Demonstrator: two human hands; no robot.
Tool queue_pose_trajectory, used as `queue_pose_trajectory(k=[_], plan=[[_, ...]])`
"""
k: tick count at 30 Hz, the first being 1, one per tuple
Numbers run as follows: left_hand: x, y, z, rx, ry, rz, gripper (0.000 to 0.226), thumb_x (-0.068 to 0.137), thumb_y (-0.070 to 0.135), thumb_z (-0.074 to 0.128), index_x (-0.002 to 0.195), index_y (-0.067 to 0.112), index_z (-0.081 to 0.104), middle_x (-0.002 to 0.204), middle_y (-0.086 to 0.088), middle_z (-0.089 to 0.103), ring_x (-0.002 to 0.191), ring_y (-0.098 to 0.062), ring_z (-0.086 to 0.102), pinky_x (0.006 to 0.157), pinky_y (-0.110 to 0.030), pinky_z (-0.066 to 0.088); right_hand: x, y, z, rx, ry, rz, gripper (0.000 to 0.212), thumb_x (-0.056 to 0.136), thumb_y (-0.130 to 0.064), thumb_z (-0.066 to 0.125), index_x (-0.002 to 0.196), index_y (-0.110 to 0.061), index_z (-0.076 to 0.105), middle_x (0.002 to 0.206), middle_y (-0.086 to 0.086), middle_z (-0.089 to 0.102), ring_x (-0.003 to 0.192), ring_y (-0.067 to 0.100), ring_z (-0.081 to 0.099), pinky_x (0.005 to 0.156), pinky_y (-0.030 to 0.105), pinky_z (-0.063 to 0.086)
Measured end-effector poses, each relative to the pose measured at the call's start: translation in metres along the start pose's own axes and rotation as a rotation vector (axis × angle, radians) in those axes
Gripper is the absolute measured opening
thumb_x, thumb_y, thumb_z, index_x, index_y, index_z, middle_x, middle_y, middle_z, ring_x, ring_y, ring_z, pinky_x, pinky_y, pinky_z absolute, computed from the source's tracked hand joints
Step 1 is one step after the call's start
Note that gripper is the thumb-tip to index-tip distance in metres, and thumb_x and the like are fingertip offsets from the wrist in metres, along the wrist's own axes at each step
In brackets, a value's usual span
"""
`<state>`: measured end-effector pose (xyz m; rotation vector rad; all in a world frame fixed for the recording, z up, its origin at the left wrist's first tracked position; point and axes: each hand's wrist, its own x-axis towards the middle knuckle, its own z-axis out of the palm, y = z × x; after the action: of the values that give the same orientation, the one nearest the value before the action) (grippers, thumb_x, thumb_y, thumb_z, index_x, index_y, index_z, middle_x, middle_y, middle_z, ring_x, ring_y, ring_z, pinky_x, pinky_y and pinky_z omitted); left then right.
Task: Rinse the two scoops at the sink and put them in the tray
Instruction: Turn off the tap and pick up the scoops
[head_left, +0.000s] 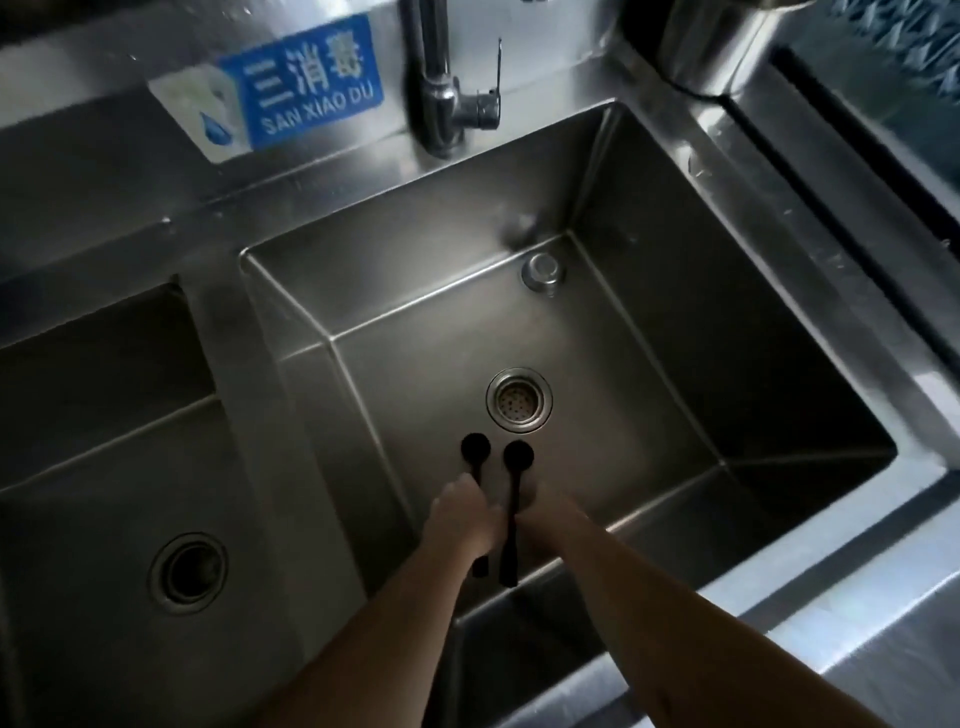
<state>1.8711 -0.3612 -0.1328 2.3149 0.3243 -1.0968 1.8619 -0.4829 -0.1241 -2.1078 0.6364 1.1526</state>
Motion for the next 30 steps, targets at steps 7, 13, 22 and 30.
queue_pose_trajectory(k=[7, 13, 22, 30], plan=[[0.06, -0.008, 0.035, -0.184, 0.12, -0.17, 0.038, 0.087, 0.019, 0.061, 0.119, 0.0, 0.051, 0.124, -0.024, 0.057, 0.118, -0.038, 0.054, 0.094, -0.04, 0.045, 0.068, 0.016, 0.022, 0.21, 0.107, 0.183, 0.036, 0.076, -0.035, 0.072, 0.103, -0.012, 0.067, 0.111, 0.013, 0.071, 0.108, 0.03, 0.066, 0.073, 0.024, 0.042], [0.084, -0.018, 0.047, -0.129, 0.209, -0.213, 0.022, 0.088, 0.022, 0.061, 0.107, 0.01, 0.058, 0.116, -0.015, 0.063, 0.111, -0.033, 0.059, 0.085, -0.037, 0.047, 0.098, 0.018, 0.043, 0.165, 0.208, 0.191, 0.031, 0.086, -0.025, 0.066, 0.11, -0.006, 0.067, 0.117, 0.018, 0.069, 0.111, 0.033, 0.064, 0.084, 0.031, 0.049], [0.074, -0.004, 0.019, -0.283, 0.24, -0.088, 0.01, 0.085, 0.019, 0.064, 0.083, 0.013, 0.072, 0.087, -0.009, 0.073, 0.089, -0.028, 0.067, 0.067, -0.026, 0.04, 0.092, 0.011, 0.008, 0.165, 0.19, 0.019, 0.021, 0.091, -0.027, 0.061, 0.074, -0.016, 0.056, 0.09, 0.018, 0.067, 0.094, 0.032, 0.065, 0.069, 0.026, 0.037], [-0.017, 0.023, -0.055, -0.59, 0.216, 0.132, 0.022, 0.088, 0.02, 0.065, 0.07, 0.034, 0.069, 0.082, -0.013, 0.075, 0.081, -0.032, 0.071, 0.077, -0.046, 0.056, -0.01, -0.02, -0.041, 0.409, 0.231, -0.238, 0.026, 0.083, -0.029, 0.067, 0.057, -0.024, 0.064, 0.043, -0.01, 0.053, 0.049, 0.01, 0.046, 0.052, 0.027, 0.035]])
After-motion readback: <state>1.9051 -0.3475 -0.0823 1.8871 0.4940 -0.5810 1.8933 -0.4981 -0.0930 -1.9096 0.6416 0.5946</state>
